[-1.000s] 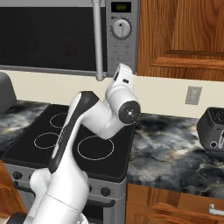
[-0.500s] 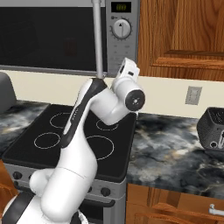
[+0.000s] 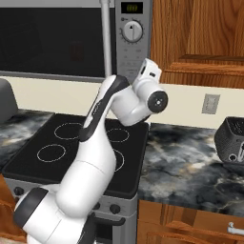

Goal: Place the microwavable item in the microwave. Then, close the microwave door and press the start button.

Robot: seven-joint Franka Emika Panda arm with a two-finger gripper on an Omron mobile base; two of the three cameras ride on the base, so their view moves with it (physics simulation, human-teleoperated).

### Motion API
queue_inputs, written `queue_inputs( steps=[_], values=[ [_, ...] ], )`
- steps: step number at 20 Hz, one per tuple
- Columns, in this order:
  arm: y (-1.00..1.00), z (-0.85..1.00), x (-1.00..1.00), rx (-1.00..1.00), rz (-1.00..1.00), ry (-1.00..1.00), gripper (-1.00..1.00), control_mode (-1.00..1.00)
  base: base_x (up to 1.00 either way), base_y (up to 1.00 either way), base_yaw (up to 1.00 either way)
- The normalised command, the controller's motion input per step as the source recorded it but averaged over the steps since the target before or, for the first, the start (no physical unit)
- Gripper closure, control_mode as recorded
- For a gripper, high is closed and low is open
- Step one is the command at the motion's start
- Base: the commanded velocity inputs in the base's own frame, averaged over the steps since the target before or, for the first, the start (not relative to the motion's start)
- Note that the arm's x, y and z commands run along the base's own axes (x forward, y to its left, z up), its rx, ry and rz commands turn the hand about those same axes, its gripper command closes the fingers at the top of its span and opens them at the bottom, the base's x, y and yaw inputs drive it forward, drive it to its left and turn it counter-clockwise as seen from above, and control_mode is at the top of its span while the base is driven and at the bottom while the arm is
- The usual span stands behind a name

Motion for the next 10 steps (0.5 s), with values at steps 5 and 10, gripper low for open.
queue_inputs(
  steps=[5, 10],
  values=[
    [-0.06, -0.12, 0.45, 0.00, 0.00, 0.04, -1.00, -1.00, 0.00, 0.00, 0.00],
    [-0.09, -0.19, 0.26, 0.00, 0.00, 0.03, -1.00, -1.00, 0.00, 0.00, 0.00]
  ],
)
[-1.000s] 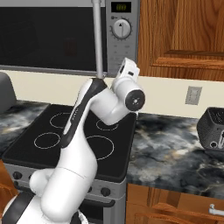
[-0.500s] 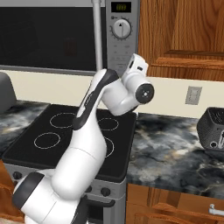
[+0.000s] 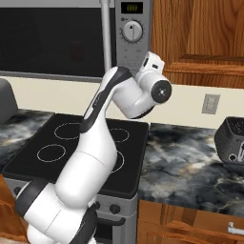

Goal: Place the microwavable item in the microwave. Then, close the microwave door and press the start button.

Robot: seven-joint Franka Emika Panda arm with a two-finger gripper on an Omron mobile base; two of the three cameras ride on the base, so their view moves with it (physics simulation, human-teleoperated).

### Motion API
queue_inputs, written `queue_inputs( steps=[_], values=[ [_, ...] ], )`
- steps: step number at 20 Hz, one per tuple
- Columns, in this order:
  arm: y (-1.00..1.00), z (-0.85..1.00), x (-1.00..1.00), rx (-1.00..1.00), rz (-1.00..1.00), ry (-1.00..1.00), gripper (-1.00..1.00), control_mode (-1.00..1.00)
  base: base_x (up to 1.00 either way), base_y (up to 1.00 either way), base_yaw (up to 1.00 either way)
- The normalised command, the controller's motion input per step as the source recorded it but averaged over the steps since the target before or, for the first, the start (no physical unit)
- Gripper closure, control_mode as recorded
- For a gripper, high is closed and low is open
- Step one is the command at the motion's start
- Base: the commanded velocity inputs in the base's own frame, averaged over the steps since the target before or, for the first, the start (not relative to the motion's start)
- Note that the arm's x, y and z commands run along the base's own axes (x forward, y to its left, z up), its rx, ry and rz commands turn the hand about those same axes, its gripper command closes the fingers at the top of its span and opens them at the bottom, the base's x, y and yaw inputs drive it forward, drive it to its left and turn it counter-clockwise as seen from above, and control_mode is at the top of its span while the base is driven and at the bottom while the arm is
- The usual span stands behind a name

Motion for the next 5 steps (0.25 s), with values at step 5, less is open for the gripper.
queue_inputs(
  steps=[5],
  values=[
    [0.00, -0.28, 0.04, 0.00, 0.00, 0.00, -1.00, -1.00, 0.00, 0.00, 0.00]
  ],
)
